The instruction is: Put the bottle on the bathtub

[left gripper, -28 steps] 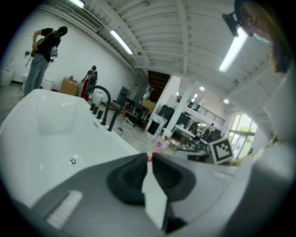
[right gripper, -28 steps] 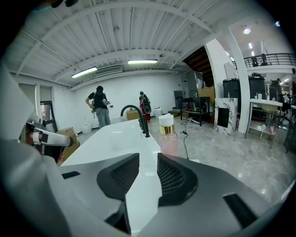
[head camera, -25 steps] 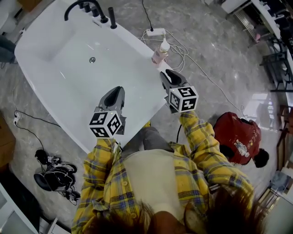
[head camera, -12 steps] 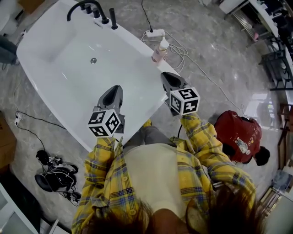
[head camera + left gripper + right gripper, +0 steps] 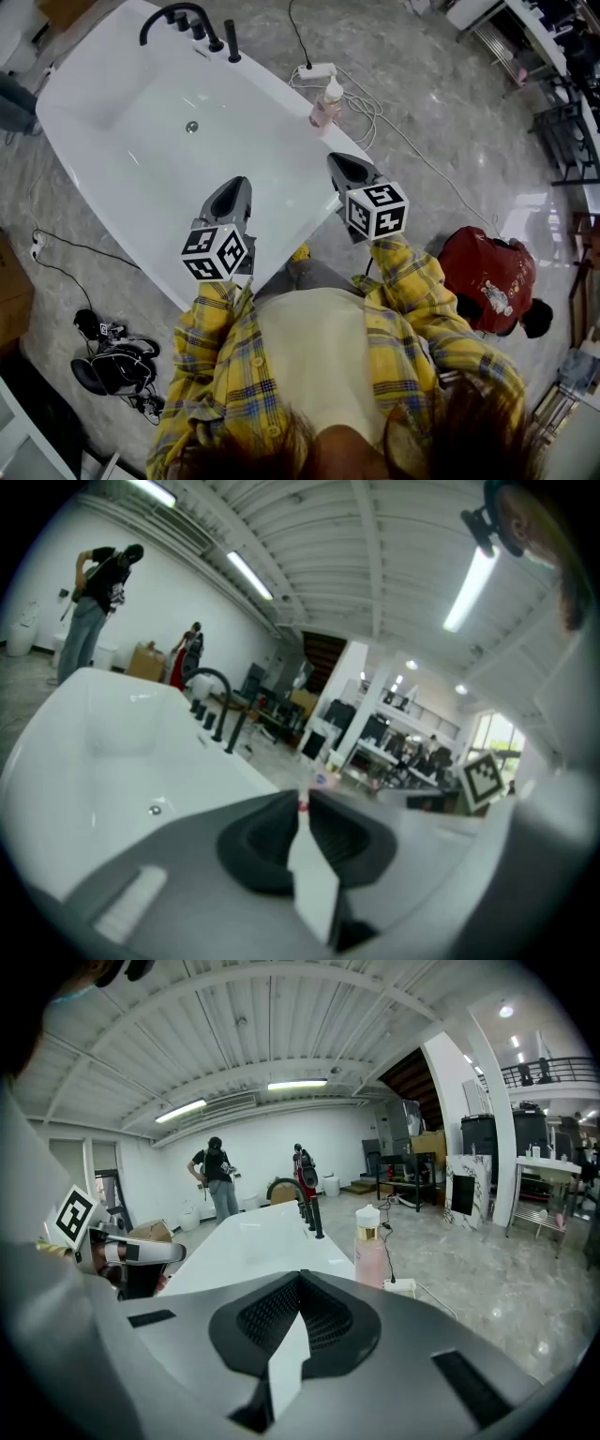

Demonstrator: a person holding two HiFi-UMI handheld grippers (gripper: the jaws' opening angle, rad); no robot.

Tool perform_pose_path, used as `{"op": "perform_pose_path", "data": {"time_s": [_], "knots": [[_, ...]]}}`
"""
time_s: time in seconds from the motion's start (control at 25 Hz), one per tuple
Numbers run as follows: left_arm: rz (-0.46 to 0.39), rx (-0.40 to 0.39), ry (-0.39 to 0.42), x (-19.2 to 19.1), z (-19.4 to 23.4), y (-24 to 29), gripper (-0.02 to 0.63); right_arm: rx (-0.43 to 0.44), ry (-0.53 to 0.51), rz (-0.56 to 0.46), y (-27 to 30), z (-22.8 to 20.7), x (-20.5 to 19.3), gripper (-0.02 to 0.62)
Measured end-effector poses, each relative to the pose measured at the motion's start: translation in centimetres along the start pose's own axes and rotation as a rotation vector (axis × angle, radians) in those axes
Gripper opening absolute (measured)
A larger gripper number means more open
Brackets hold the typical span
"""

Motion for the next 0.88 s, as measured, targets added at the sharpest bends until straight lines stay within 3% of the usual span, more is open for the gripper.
{"op": "perform_pose_path", "data": {"time_s": [0.88], "knots": [[0.001, 0.026, -0.017, -0.45, -0.33, -0.63, 0.037, -0.002, -0.017, 0.003, -0.5, 0.4, 0.04, 0.014]]}}
Point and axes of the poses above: the fingertips, and each gripper's own axes: y forward along the fingers, z to its left, x out of its top, the point moved 3 cm from there along -y, backward along the fingers, and after that the axes turned 15 degrees about y, right-handed, at the moved point
